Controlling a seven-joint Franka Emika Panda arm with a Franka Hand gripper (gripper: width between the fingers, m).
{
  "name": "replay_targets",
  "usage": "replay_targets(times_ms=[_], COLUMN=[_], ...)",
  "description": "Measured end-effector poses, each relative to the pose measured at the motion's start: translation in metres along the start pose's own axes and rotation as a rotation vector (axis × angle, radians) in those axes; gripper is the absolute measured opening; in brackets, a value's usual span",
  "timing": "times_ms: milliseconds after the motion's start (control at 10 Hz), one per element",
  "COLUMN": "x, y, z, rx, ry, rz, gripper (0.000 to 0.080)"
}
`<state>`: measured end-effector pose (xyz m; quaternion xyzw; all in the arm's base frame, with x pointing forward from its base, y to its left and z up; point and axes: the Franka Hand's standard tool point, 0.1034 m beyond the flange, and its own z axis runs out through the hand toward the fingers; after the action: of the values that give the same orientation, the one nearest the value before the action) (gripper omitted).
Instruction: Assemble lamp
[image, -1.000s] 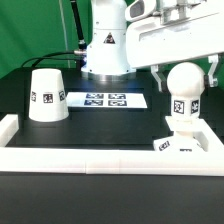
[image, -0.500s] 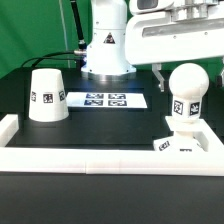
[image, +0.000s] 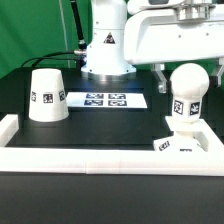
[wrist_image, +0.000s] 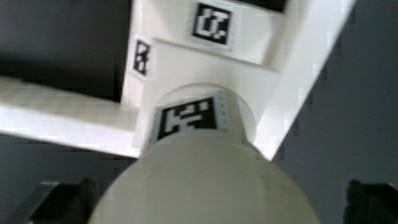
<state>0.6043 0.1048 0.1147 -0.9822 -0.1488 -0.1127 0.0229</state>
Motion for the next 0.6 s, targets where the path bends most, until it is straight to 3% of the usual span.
replay_targets(times_ms=[300,600], x=[0.0053,0.0093], y=[-0.0041,-0.0014], z=[-0.0024,-0.0015], rx=[-0.021,-0.013], ry=[-0.05,-0.071], rz=[-0.26,-0.351], gripper=[0.0699,0.0699])
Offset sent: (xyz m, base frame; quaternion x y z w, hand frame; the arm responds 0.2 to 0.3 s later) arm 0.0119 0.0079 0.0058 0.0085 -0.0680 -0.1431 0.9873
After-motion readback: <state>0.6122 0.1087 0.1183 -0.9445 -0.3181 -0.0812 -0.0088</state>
